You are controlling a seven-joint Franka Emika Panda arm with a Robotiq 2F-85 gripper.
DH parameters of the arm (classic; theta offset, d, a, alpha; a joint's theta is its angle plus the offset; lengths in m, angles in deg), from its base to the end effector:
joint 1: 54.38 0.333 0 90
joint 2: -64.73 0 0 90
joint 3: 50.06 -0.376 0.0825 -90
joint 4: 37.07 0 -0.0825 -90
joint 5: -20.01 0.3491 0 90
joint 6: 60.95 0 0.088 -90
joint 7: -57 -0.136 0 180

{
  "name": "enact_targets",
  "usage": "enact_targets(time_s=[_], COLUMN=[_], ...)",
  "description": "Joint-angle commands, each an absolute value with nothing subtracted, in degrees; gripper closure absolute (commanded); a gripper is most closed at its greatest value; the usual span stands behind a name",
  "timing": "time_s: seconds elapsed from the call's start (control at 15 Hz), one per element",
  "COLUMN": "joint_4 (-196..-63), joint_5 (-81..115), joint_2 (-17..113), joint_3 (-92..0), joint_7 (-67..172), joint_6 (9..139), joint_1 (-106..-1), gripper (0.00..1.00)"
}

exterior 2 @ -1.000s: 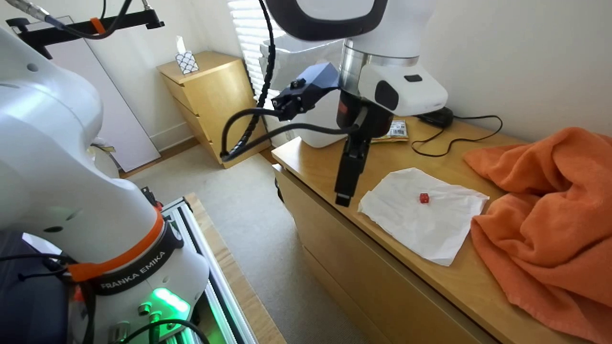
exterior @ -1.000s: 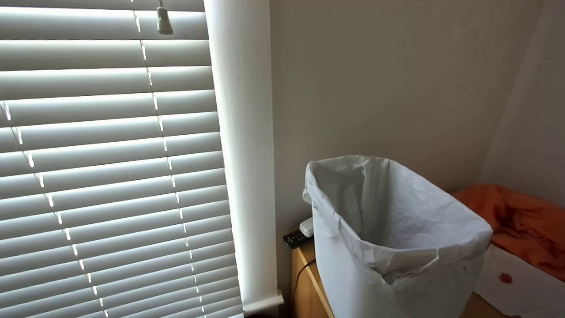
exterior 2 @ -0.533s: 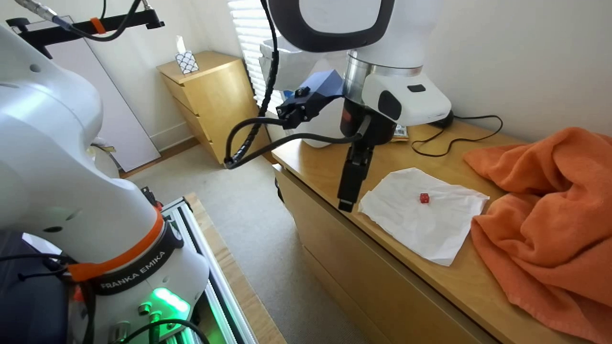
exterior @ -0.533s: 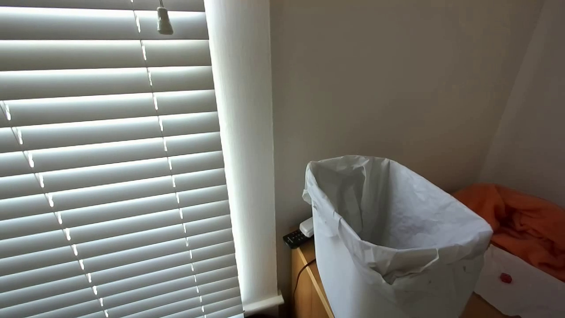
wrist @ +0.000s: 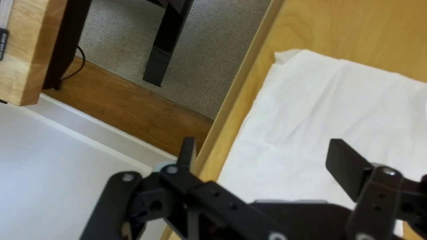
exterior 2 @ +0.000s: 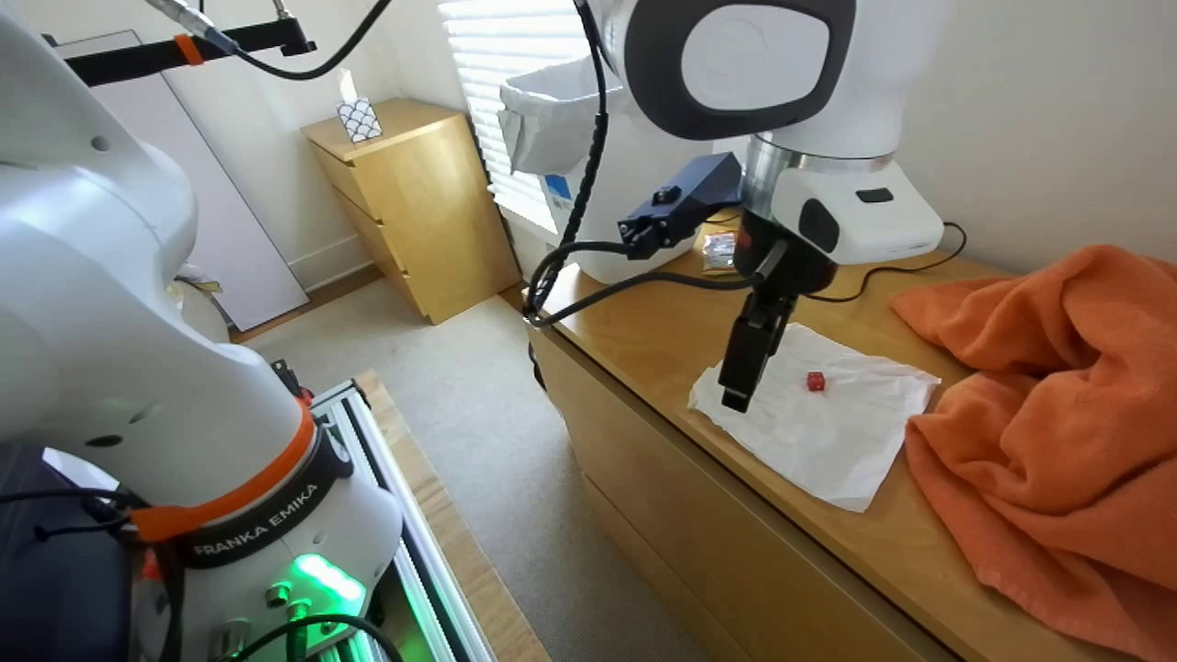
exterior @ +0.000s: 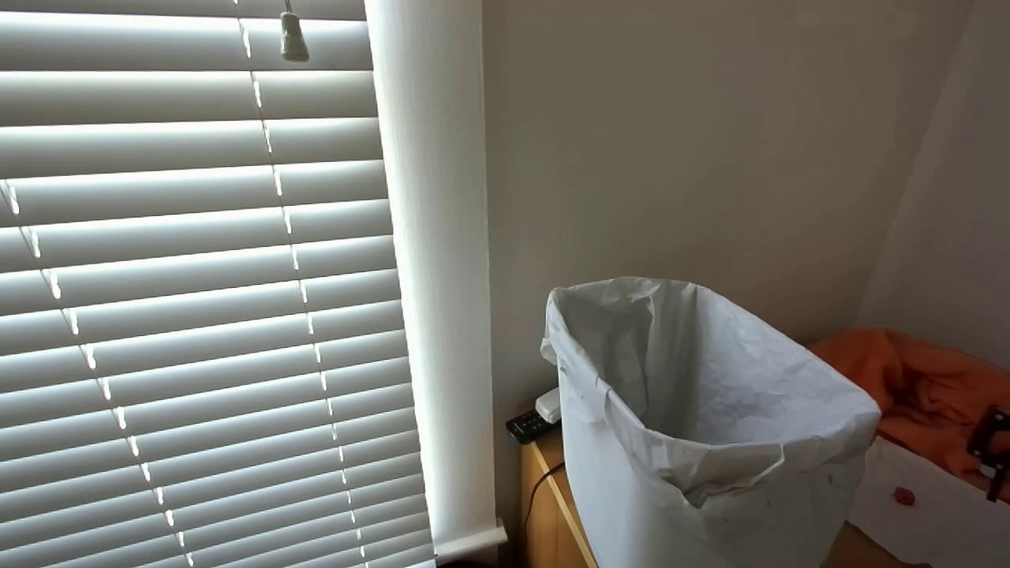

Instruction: Take the dice off of the paper towel and put the paper towel on top of it

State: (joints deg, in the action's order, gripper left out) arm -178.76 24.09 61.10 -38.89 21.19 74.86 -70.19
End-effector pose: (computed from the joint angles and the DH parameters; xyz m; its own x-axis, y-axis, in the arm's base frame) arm 0.3905 -0.1963 0.3148 0.3973 -0.9054 -0.1499 -0.9087 -0.4109 0.0732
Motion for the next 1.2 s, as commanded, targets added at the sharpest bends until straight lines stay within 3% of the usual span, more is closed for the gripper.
enact_targets(time_s=[0.0, 0.6, 0.8, 0.87, 1.07, 1.13], joint_4=[-172.89, -164.37, -162.99, -162.62, -161.70, -161.41], joint_5=[25.22, 32.97, 35.01, 35.42, 36.20, 36.31], joint_2=[53.68, 42.35, 40.69, 40.14, 39.06, 38.83], joint_3=[-38.07, -38.61, -39.05, -39.08, -39.05, -38.99], joint_7=[18.82, 22.14, 23.75, 24.26, 25.36, 25.52], joint_6=[76.79, 79.81, 80.76, 81.02, 81.47, 81.46], joint_1=[-68.10, -66.40, -66.56, -66.51, -66.29, -66.20], gripper=[0.00, 0.00, 0.10, 0.07, 0.13, 0.18])
